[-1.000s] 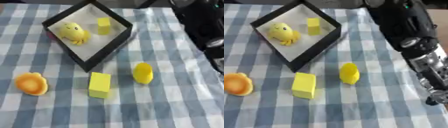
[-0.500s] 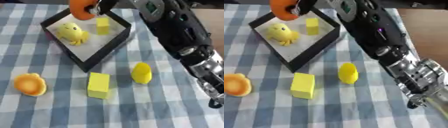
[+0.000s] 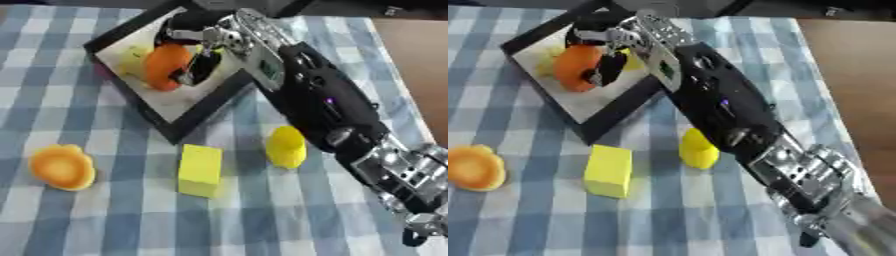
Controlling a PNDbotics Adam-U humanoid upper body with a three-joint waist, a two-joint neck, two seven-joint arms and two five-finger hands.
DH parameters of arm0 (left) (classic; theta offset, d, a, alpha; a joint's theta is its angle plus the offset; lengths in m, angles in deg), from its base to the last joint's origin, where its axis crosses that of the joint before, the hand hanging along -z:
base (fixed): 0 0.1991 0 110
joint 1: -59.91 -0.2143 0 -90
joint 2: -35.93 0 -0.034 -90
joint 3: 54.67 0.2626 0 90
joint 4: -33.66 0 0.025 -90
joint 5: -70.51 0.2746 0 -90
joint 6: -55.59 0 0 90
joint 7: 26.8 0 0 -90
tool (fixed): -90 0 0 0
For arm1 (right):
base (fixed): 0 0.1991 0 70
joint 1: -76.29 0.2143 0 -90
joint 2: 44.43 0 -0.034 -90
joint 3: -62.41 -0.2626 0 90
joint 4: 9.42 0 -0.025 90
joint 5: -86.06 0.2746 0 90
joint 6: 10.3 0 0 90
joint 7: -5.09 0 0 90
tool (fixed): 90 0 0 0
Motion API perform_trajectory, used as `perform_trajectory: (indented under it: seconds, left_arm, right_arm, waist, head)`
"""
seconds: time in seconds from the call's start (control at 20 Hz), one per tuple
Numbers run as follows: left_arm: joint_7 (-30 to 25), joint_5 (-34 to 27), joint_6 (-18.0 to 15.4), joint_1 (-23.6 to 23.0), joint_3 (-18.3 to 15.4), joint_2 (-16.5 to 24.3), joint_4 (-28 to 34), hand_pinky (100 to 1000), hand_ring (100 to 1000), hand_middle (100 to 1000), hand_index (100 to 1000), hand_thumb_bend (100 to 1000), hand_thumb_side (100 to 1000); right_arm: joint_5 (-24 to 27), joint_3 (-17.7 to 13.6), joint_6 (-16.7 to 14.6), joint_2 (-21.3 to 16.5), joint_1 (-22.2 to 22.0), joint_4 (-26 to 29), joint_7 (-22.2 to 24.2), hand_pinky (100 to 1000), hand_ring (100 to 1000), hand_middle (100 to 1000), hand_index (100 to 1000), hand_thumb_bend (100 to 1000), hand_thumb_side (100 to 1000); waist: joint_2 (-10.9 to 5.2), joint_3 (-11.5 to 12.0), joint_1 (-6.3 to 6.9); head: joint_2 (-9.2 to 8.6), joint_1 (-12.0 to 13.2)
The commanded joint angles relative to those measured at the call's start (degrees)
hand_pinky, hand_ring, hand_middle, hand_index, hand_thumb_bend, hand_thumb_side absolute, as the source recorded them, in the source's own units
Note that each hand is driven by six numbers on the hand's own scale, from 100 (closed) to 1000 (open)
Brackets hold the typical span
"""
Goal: Pick up objects on the table and place them in the box.
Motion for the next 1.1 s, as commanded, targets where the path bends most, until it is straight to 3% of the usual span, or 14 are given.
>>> perform_trajectory:
  seconds: [0.05, 0.1, 0.2, 0.5, 0.8, 1.1]
  left_arm:
    - [0.0, 0.1, 0.1, 0.6, -0.5, 1.7, 0.6, 770, 792, 849, 900, 834, 573]
    - [0.1, 0.2, 0.1, 0.6, -0.6, 1.7, 0.6, 770, 792, 849, 900, 834, 572]
    - [0.3, 0.3, 0.0, 0.6, -0.7, 1.8, 0.6, 770, 792, 848, 900, 835, 572]
    - [0.7, 0.4, 0.0, 0.0, -0.9, 2.2, 0.5, 770, 792, 848, 900, 835, 572]
    - [0.9, 0.7, 0.0, -0.8, -1.0, 2.6, 0.3, 769, 792, 848, 900, 836, 573]
    - [1.1, 1.2, 0.0, -1.7, -1.0, 3.5, 0.1, 768, 791, 847, 900, 838, 574]
  right_arm:
    - [-2.5, -1.8, -0.8, -1.3, 1.8, 2.0, -2.1, 928, 889, 835, 937, 519, 393]
    - [-2.7, -2.5, -0.8, -1.6, 1.9, 2.2, -2.6, 933, 891, 835, 940, 579, 305]
    - [-1.7, -3.7, -0.7, -2.2, 2.2, 2.7, -3.1, 940, 892, 834, 942, 525, 218]
    - [3.4, -5.8, 0.5, -6.6, 3.7, 7.6, -3.6, 932, 884, 827, 939, 529, 242]
    - [8.9, -6.4, 2.8, -13.8, 3.0, 15.7, -3.7, 911, 864, 809, 926, 510, 244]
    - [14.5, -3.6, 5.4, -22.6, -0.7, 24.9, -3.3, 884, 833, 780, 902, 444, 312]
  waist:
    - [-1.21, 0.0, -0.29]
    - [-1.26, -0.1, -0.30]
    - [-1.36, -0.2, -0.30]
    - [-1.86, -0.9, -0.43]
    - [-2.36, -1.9, -0.73]
    - [-2.70, -3.3, -1.14]
  head:
    - [-0.05, 0.2]
    - [0.00, 0.3]
    - [0.12, 0.5]
    - [0.88, 1.7]
    - [1.29, 3.6]
    - [1.78, 5.2]
